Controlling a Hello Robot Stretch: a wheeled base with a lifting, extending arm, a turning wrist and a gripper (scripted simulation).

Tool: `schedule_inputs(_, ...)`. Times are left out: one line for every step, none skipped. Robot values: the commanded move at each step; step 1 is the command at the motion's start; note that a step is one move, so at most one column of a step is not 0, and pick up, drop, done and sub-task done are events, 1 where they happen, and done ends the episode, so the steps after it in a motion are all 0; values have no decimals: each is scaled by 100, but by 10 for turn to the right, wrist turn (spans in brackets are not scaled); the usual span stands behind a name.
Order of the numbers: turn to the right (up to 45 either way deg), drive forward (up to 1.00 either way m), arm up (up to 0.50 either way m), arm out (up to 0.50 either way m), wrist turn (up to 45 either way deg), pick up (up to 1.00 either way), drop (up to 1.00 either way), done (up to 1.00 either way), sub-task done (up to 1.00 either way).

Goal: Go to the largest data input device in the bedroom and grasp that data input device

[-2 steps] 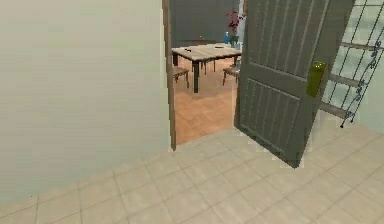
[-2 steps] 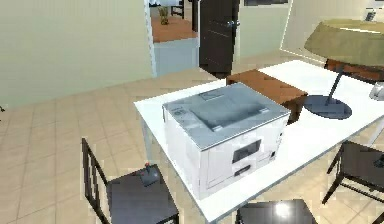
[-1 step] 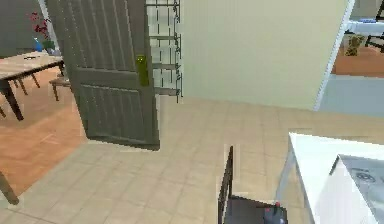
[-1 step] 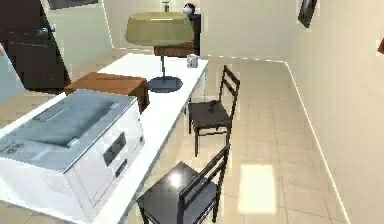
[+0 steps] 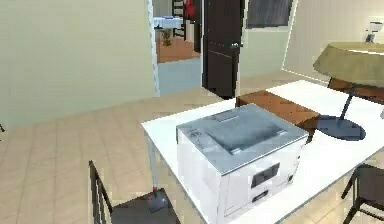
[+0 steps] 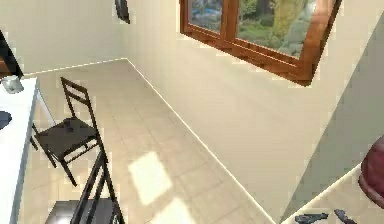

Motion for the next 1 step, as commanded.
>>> schedule_inputs(450, 0, 0, 0, 0, 0, 0, 0, 0)
